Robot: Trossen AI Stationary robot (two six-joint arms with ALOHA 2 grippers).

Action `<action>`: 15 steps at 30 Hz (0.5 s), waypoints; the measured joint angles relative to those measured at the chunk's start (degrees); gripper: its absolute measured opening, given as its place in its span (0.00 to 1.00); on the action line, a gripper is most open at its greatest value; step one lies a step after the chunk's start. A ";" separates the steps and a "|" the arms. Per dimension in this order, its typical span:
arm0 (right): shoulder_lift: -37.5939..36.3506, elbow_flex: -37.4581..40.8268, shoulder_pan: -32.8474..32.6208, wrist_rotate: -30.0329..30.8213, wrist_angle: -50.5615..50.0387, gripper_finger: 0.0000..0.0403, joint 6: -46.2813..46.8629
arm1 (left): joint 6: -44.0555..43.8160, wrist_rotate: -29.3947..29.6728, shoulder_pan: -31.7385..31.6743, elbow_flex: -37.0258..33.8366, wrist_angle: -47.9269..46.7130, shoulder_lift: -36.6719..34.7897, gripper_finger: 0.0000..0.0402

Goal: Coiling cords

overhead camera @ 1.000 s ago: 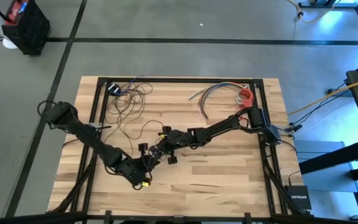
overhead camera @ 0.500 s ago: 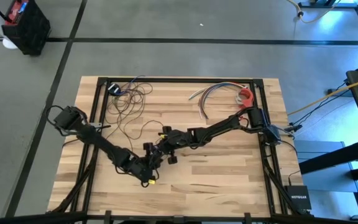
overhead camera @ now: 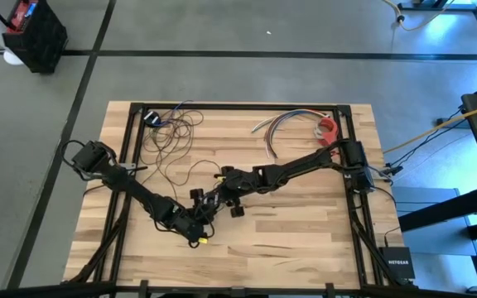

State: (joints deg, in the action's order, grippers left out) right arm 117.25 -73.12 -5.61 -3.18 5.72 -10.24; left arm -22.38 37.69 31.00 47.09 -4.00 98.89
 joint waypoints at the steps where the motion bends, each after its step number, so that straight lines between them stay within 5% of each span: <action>1: -0.71 0.00 0.00 0.00 -1.87 0.41 -0.75 | 0.03 0.00 0.00 0.00 0.02 0.00 0.01; 11: -6.51 -0.11 -0.04 2.67 -34.63 0.52 -2.04 | -0.04 0.00 -0.04 0.00 0.07 -0.04 0.01; 15: -6.51 2.44 -0.81 2.74 -38.18 0.52 -0.71 | -0.12 0.00 -0.04 0.00 0.14 -0.04 0.01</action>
State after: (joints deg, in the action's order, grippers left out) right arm 110.74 -70.69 -6.41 -0.45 -32.46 -10.95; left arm -22.50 37.69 30.96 47.09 -3.86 98.85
